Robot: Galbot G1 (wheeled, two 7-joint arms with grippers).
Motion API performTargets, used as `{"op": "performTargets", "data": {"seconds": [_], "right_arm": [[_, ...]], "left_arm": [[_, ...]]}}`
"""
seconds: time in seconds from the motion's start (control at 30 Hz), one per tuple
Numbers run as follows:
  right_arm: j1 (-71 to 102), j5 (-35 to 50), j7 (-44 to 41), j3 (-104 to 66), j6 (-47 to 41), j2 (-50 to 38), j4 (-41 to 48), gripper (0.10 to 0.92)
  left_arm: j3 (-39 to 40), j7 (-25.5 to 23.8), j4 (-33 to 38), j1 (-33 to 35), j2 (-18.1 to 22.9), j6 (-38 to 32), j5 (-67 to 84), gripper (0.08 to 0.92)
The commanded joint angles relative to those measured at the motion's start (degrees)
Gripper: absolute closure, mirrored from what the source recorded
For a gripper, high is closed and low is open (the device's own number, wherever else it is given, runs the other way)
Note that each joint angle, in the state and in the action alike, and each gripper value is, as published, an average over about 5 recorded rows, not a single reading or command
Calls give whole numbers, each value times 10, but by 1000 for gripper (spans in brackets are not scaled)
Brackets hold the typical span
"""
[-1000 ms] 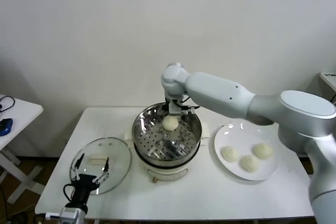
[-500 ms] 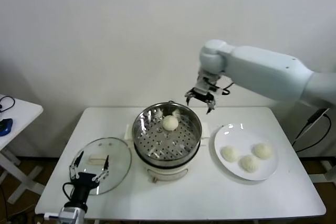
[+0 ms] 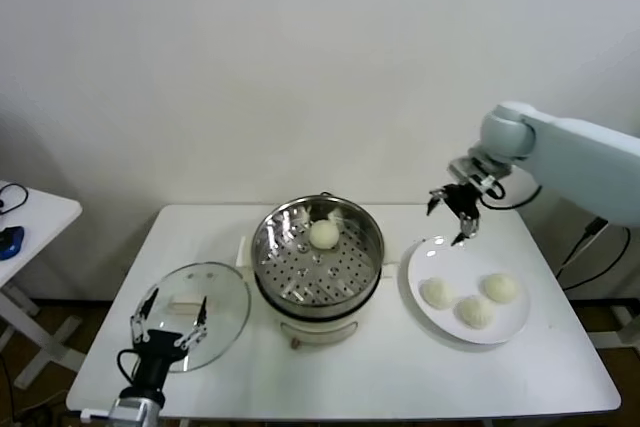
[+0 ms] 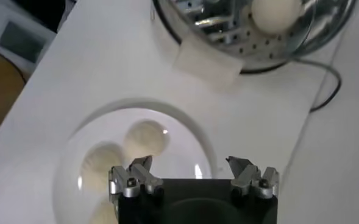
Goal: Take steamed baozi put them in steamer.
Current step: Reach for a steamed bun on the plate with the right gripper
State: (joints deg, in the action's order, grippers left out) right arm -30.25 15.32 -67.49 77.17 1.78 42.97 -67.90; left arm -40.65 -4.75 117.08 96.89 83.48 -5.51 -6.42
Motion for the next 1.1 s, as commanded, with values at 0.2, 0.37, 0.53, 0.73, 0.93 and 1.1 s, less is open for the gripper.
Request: {"op": "performTargets", "data": {"seconds": [0.2,0.37,0.53,0.73,0.93,1.1], "right_arm": [[154,-12,44,-69,-45,-37,19,203],[194,-29,55,-102,-42,-26,33,203],[216,-35,62,-125,-40,-1,59,203],[226,-38,60,-131,-40,23,86,203],[233,-42,58,-137,-39,44,110,203],[238,-49,51,-141,-38,52,123,203]], "left_arm": [[-2,1,2,9,4,-3,-2,177],[-1,0,2,8,-5,-3,-5,177],[1,-1,-5,4,0,-2,-8,177],[-6,-1,-8,1,0,-3,-3,177],[-10,-1,-13,2,0,-4,-1,177],[-10,-1,-15,0,1,-4,-1,177]]}}
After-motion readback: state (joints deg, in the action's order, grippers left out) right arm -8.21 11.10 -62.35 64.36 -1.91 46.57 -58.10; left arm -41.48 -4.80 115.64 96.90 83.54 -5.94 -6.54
